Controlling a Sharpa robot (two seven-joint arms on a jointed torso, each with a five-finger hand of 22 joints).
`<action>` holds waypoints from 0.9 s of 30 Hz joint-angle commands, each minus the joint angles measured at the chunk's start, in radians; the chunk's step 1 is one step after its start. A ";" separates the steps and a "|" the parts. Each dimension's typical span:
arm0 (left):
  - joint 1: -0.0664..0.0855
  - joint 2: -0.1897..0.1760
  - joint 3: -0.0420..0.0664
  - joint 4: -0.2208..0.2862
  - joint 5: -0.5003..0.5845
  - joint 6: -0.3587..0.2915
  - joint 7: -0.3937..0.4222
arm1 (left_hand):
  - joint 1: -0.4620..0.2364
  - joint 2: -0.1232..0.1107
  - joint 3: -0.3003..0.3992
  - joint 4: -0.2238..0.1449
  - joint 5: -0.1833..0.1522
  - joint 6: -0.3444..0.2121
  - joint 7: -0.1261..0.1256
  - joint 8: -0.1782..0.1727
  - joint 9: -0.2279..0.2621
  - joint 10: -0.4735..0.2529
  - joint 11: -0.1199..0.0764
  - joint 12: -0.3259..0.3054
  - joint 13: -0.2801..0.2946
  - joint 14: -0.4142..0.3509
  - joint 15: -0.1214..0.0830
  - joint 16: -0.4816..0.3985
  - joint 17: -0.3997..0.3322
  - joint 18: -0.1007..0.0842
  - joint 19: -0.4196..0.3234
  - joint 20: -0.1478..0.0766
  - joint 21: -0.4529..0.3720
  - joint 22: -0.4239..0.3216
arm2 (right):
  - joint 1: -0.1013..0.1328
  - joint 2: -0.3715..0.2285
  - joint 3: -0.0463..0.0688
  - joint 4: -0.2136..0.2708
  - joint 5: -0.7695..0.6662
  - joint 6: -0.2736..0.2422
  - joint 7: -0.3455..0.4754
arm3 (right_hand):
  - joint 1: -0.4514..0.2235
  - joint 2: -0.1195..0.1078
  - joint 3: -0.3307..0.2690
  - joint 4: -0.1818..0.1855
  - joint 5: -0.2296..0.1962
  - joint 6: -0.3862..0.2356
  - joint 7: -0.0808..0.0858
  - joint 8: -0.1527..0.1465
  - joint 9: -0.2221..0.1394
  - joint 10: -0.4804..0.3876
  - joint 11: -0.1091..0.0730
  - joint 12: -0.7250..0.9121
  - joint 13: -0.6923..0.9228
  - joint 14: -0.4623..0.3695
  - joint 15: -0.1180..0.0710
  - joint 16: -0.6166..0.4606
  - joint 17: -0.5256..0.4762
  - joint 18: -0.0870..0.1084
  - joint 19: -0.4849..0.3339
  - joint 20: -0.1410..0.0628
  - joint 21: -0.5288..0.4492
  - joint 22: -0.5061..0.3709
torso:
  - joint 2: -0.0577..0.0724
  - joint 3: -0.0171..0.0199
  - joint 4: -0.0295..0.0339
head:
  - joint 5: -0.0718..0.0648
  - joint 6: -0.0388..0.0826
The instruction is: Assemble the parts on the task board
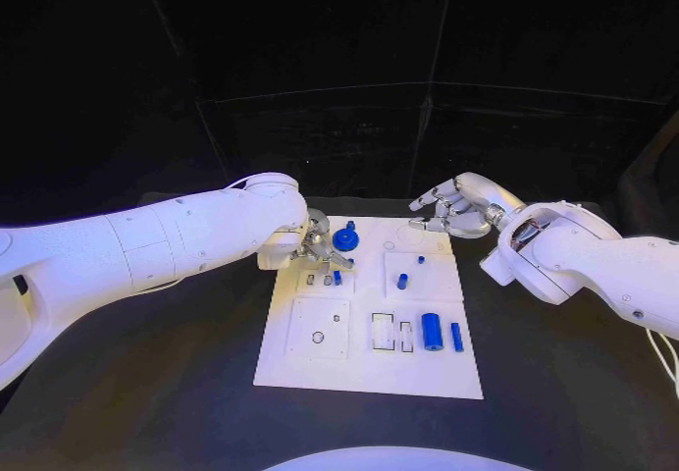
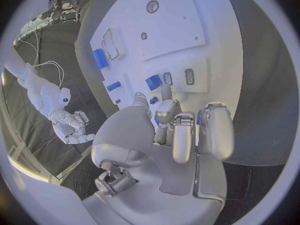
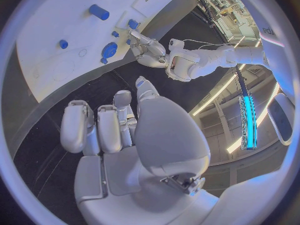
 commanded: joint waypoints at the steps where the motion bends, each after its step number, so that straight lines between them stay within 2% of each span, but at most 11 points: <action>1: 0.000 0.006 -0.004 -0.002 -0.003 0.027 -0.010 | 0.010 0.002 0.001 -0.007 -0.003 -0.010 -0.001 0.007 0.002 -0.008 0.000 -0.005 -0.001 0.105 0.001 0.003 0.263 -0.006 -0.002 0.000 0.000 -0.001 | 0.002 0.002 0.001 0.000 0.003 0.011 0.002 | 0.011 0.001 -0.006 0.000 0.004 -0.005 -0.001 0.004 0.000 -0.007 0.002 -0.005 -0.001 0.032 -0.008 -0.006 -0.001 0.013 -0.009 0.002 -0.004 -0.001 | 0.001 -0.0004 0.0008 | 0.000 -0.003; 5: -0.002 0.013 -0.007 -0.007 -0.002 0.030 -0.012 | 0.014 0.004 0.002 -0.008 -0.002 -0.012 0.000 0.008 0.004 -0.010 0.000 -0.006 -0.002 0.105 0.001 0.003 0.263 -0.005 -0.003 0.000 -0.001 -0.003 | 0.002 0.003 0.001 -0.001 0.003 0.017 0.004 | 0.011 0.001 -0.007 0.000 0.008 -0.005 -0.001 0.004 0.000 -0.009 0.002 -0.007 -0.004 0.031 -0.008 -0.007 -0.003 0.014 -0.010 0.002 -0.006 -0.004 | 0.000 -0.0004 0.0018 | -0.001 -0.006; 9: -0.003 0.014 -0.008 -0.009 -0.001 0.033 -0.011 | 0.018 0.005 0.003 -0.010 -0.002 -0.014 0.000 0.009 0.006 -0.010 0.001 -0.007 -0.001 0.105 0.001 0.003 0.263 -0.005 -0.004 0.001 -0.002 -0.004 | 0.002 0.003 0.001 -0.003 0.003 0.021 0.004 | 0.011 0.002 -0.008 0.000 0.010 -0.006 -0.001 0.004 0.000 -0.010 0.002 -0.009 -0.005 0.031 -0.008 -0.007 -0.003 0.014 -0.011 0.002 -0.007 -0.006 | 0.000 0.0000 0.0002 | 0.001 -0.006; 27: -0.007 0.024 -0.009 -0.011 -0.001 0.026 0.004 | 0.046 0.015 0.012 -0.028 -0.002 -0.022 0.001 0.017 0.020 -0.014 0.002 -0.009 -0.001 0.105 0.003 0.003 0.263 -0.004 -0.006 0.003 -0.004 -0.006 | 0.002 0.013 0.001 -0.012 -0.001 0.031 0.004 | 0.017 0.005 -0.007 -0.001 0.018 -0.005 -0.001 0.006 0.000 -0.011 0.002 -0.011 -0.007 0.031 -0.008 -0.009 -0.004 0.015 -0.012 0.002 -0.009 -0.008 | 0.001 0.0002 0.0007 | 0.001 -0.012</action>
